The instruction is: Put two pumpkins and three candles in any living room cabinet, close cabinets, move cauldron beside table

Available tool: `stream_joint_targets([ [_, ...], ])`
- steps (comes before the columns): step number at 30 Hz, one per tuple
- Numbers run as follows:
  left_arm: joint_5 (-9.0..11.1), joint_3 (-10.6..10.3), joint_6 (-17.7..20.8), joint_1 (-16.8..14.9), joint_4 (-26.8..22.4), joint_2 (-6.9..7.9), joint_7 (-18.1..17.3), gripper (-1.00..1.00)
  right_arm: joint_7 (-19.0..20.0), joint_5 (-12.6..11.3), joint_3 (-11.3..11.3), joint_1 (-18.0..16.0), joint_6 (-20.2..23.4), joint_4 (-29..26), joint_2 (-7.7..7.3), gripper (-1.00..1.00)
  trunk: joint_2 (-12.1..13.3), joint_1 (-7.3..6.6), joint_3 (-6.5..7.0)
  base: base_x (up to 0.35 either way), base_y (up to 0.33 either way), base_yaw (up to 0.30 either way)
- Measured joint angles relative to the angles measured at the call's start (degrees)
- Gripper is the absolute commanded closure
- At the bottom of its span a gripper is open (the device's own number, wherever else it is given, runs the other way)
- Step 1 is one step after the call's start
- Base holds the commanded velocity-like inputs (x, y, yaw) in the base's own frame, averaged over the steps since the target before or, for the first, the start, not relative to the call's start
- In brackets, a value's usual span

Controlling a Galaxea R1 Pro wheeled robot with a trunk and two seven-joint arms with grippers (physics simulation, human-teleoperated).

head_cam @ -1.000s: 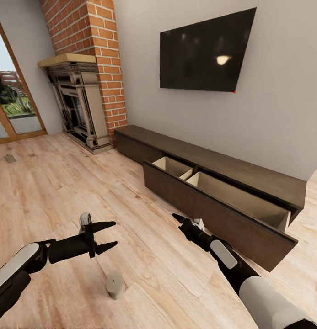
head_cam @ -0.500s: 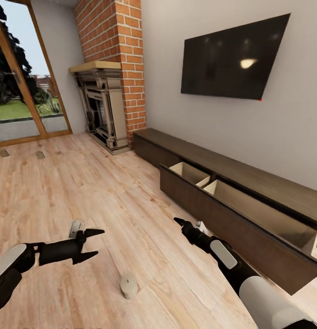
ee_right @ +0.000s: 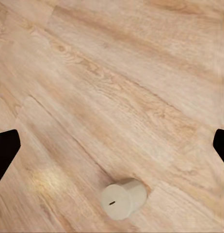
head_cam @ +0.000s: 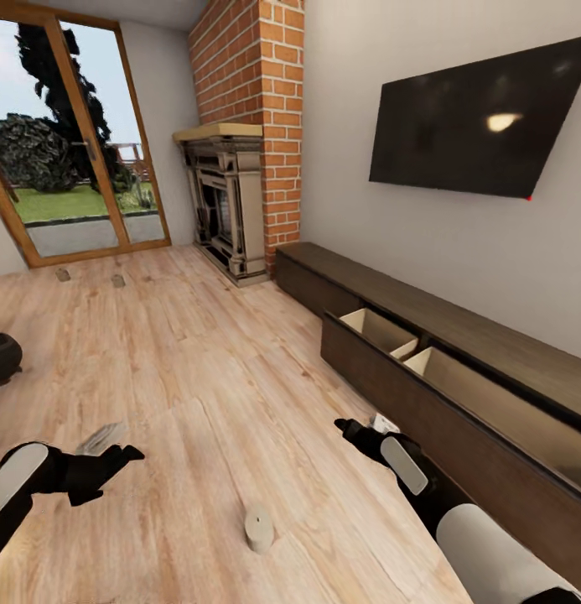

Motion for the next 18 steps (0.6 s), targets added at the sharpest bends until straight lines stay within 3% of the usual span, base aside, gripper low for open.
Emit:
stream_joint_targets([
  [1,-5.0,0.0,-0.5,0.0,0.0,-0.17,0.1,-1.0,-3.0,0.9,0.1,0.0,0.0,-1.0,0.04,-1.0,0.4,-0.22,0.22,0.0,0.0,0.243],
  [4,-13.7,0.0,-1.0,-0.1,-0.1,-2.09,1.4,-1.0,-6.9,2.7,0.1,0.0,0.1,-2.0,0.52,-1.0,0.8,-0.44,0.51,0.0,0.0,0.243],
  [6,-18.3,0.0,-1.0,-0.2,-0.1,-4.41,4.1,-1.0,-8.5,4.5,0.2,-0.1,0.2,-2.2,1.47,-1.0,0.8,-0.44,0.59,0.0,0.0,0.243],
  [8,-20.8,0.0,-1.0,-0.4,0.1,-6.61,7.1,-1.0,-10.4,7.0,0.3,-0.4,0.4,-2.2,2.56,-1.0,1.6,-0.88,1.01,0.0,0.0,0.244],
  [10,-21.6,0.0,-0.7,-0.6,0.2,-7.93,8.2,-1.0,-12.7,9.1,0.3,-0.5,0.6,-2.2,3.6,-1.0,2.0,-1.1,1.26,0.0,0.0,0.251],
  [13,-20.9,0.0,-0.4,-0.7,-0.4,-8.82,8.5,-1.0,-16.8,11.2,0.4,-1.4,1.4,-2.2,4.99,-1.0,2.0,-1.1,1.35,0.0,0.0,0.258],
  [18,-15.4,0.2,-0.2,-0.7,-0.5,-8.94,8.5,-1.0,-22.9,13.3,4.9,-2.2,6.5,-2.5,7.9,-1.0,2.0,-1.1,1.5,0.0,0.0,0.261],
])
